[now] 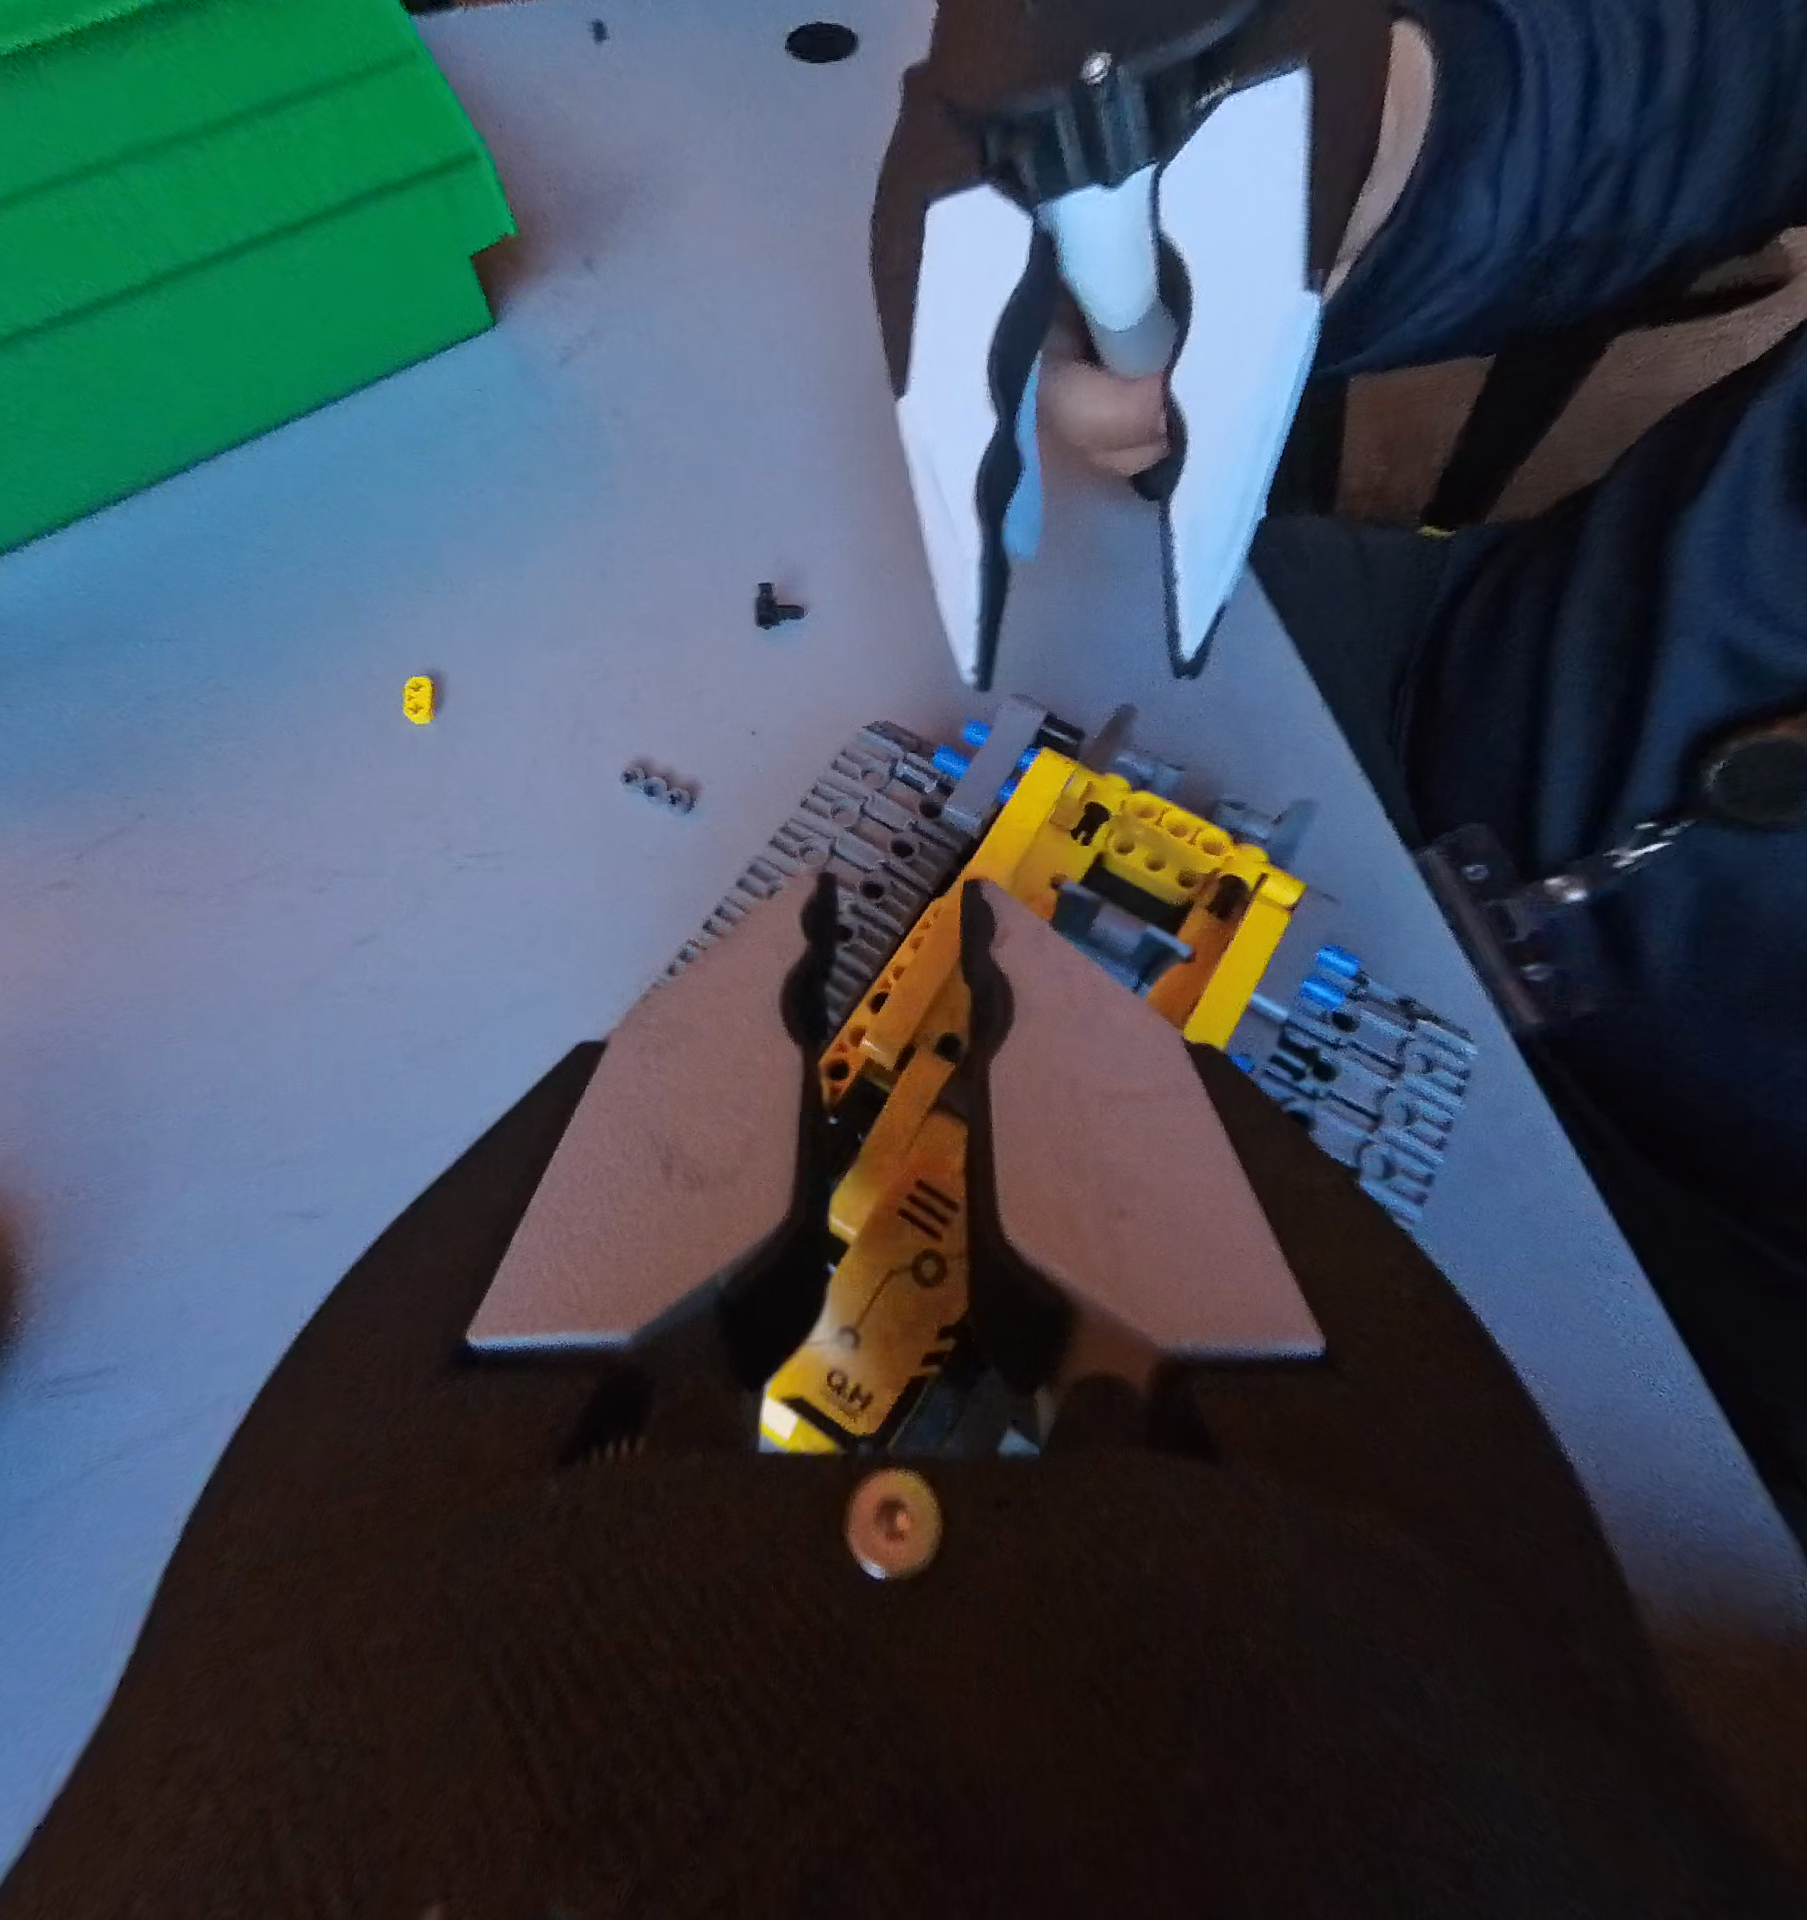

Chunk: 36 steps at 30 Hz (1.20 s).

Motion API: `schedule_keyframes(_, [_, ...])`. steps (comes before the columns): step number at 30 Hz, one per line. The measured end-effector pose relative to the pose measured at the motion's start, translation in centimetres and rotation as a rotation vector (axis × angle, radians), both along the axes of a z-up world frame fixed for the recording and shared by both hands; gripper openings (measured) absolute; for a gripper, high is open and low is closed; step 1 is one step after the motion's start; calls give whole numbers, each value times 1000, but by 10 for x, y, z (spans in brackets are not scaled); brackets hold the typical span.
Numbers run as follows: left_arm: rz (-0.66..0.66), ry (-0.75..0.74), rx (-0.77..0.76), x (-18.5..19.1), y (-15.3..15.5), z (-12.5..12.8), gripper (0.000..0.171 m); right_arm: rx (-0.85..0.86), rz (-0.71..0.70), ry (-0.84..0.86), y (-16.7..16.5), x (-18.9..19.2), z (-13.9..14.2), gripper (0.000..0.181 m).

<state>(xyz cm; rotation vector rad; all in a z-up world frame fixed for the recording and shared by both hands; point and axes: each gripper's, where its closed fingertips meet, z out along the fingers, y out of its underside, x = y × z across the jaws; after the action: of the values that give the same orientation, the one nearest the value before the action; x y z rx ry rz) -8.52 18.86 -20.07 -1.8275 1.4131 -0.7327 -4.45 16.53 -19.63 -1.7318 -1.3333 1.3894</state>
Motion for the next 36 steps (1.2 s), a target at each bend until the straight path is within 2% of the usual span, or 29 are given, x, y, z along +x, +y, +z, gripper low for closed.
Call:
schedule_keyframes(2, [-53, -78, -65, 3, -7, -1, 5, -16, 6, -32, 3, -4, -4, 38])
schedule_keyframes(4, [-64, -107, -127, 1, -10, 1, 0, -47, 23, -48, 2, -10, -7, 38])
schedule_keyframes(7, [-48, -175, -135, 1, -12, 6, 6, -41, 62, -56, -4, -17, -11, 28])
schedule_keyframes(8, [-56, -177, -142, 2, -16, 6, 10, -28, 60, -41, -4, -18, -10, 20])
schedule_keyframes(10, [-53, -149, -115, 2, -16, 4, 9, 15, 52, -19, -2, -19, -9, 17])
schedule_keyframes(16, [-29, -126, -100, 8, -15, 3, 11, 392, 33, -72, -1, -13, -12, 16])
schedule_keyframes(19, [-26, -119, -76, 10, -15, 3, 17, 479, 11, -99, -4, -12, -12, 16])
schedule_keyframes(20, [-18, -116, -66, 10, -14, 4, 20, 479, 5, -99, -5, -12, -12, 17])
schedule_keyframes(25, [79, -89, 14, 4, 1, 8, 16, 419, -8, -51, -19, -14, -12, 17])
schedule_keyframes(28, [122, -114, 28, 0, 5, 20, 17, 414, 14, -27, -33, -17, -12, 17])
schedule_keyframes(31, [179, -76, 109, -17, 8, 29, 19, 377, 39, -29, -44, -20, -11, 19])
schedule_keyframes(33, [222, -57, 63, -26, -1, 33, 21, 328, 83, -35, -51, -19, -13, 28])
schedule_keyframes(36, [213, -75, 34, -13, -35, 44, 25, 342, 127, -43, -46, -11, -15, 30])
